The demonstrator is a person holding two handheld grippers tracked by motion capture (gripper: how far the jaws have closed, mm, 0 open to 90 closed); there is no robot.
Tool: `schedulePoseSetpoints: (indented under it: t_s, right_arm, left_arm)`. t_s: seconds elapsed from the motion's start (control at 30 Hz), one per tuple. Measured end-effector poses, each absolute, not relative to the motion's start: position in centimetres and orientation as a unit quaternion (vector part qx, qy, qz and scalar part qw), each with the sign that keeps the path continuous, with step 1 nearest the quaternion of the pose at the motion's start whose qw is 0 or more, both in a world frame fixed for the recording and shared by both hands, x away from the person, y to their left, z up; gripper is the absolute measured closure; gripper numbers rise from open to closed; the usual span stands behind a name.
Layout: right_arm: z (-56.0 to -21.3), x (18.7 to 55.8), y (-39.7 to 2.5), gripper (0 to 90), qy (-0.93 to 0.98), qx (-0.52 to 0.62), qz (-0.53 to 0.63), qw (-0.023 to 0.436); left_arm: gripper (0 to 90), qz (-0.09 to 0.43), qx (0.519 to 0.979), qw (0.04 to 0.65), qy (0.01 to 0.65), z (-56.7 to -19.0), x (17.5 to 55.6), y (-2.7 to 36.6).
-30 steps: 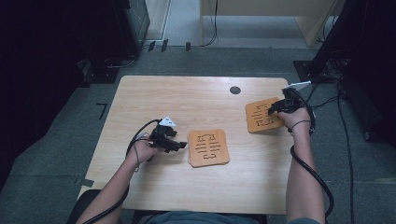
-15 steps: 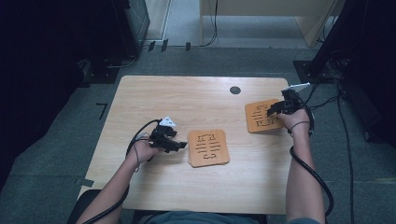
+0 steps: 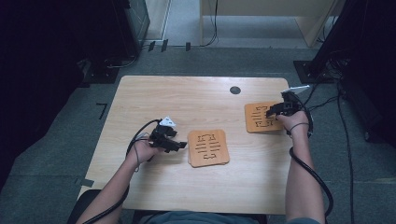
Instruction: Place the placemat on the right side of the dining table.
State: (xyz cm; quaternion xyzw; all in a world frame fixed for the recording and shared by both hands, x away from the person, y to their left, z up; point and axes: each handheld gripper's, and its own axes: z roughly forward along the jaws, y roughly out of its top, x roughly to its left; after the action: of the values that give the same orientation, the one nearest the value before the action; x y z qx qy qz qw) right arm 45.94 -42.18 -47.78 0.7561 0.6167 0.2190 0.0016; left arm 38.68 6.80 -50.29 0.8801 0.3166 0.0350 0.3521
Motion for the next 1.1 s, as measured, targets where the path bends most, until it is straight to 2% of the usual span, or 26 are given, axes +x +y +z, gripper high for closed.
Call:
schedulePoseSetpoints:
  t_s: [1.1]
  right_arm:
    - [-48.21,45.41,-41.91,42.6,0.636,0.741,0.212,0.040]
  left_arm:
    - [24.2,0.034,0.881,0.352,0.315,-50.28,38.77,6.79]
